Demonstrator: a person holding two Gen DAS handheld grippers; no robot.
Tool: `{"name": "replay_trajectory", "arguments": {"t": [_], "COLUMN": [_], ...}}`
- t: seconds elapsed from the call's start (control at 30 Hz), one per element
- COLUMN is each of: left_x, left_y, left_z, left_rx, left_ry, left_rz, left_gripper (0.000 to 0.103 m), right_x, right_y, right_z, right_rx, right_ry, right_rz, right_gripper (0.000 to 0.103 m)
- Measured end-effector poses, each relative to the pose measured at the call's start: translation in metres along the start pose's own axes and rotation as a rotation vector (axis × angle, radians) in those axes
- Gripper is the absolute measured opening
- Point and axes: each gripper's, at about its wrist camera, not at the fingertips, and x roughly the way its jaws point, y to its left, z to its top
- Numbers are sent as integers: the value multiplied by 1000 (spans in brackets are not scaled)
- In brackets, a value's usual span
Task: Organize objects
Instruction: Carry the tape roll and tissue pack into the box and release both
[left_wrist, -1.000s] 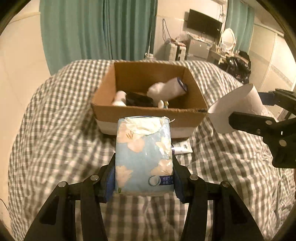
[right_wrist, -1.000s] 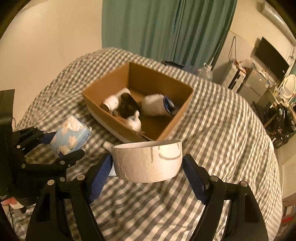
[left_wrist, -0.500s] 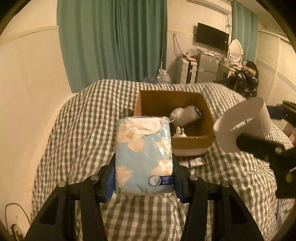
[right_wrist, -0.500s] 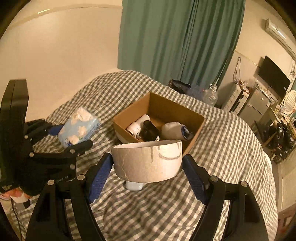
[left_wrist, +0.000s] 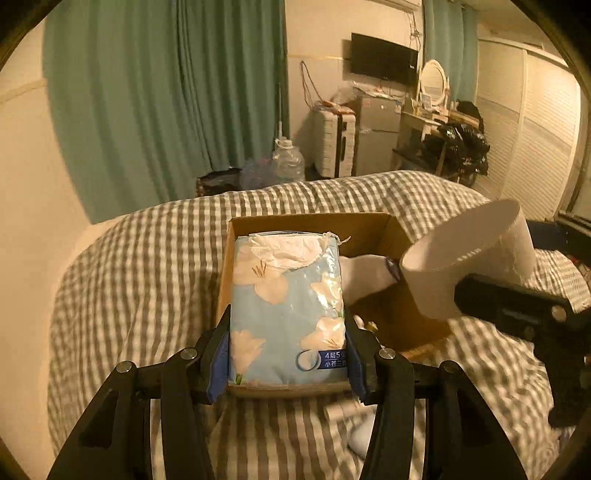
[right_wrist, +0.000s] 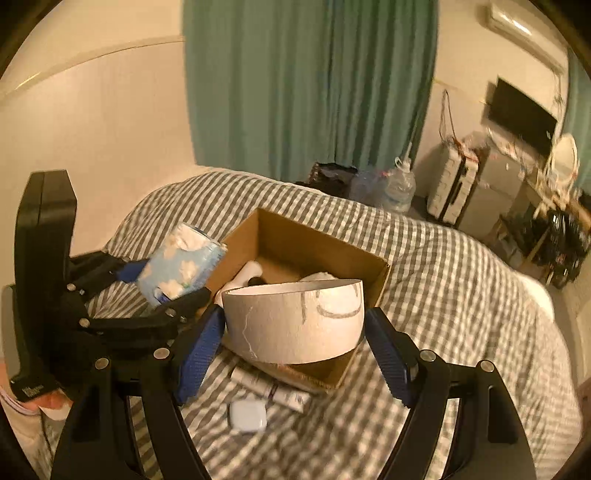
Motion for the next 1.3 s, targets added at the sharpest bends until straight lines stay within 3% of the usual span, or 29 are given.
{"name": "replay_trajectory", "arguments": {"t": [0.3,0.43,0.53,0.57,0.6,0.63,0.67,1.03,1.3], "left_x": [89,96,94,91,89,86,81,5,-57], "left_y": [33,36,33,32,31,30,29,24,29], "left_z": [27,28,30,29,29,28,27,9,-1], "left_rx": [38,23,49,55,57,53,47,1,-42], "left_ry": [74,71,56,47,40,33,26,-12,-82], "left_rz": [-64,-101,-86,-85,-86,-84,-77,-12,53], "left_gripper": [53,53,55,57,66,76,79,92,100], "right_x": [101,125,133,135,135,132,128,24,-38], "right_y": [-6,-9,-12,-13,-13,-13,-15,-33,-23], "right_z": [18,25,28,29,29,29,29,32,20], "right_rx": [81,88,103,113,118,120,119,121,92], "right_ry": [79,68,65,58,55,49,41,-53,-86], "right_rz": [-9,-10,26,31,40,48,57,-32,-59], "right_gripper": [78,79,79,80,83,85,86,86,86]}}
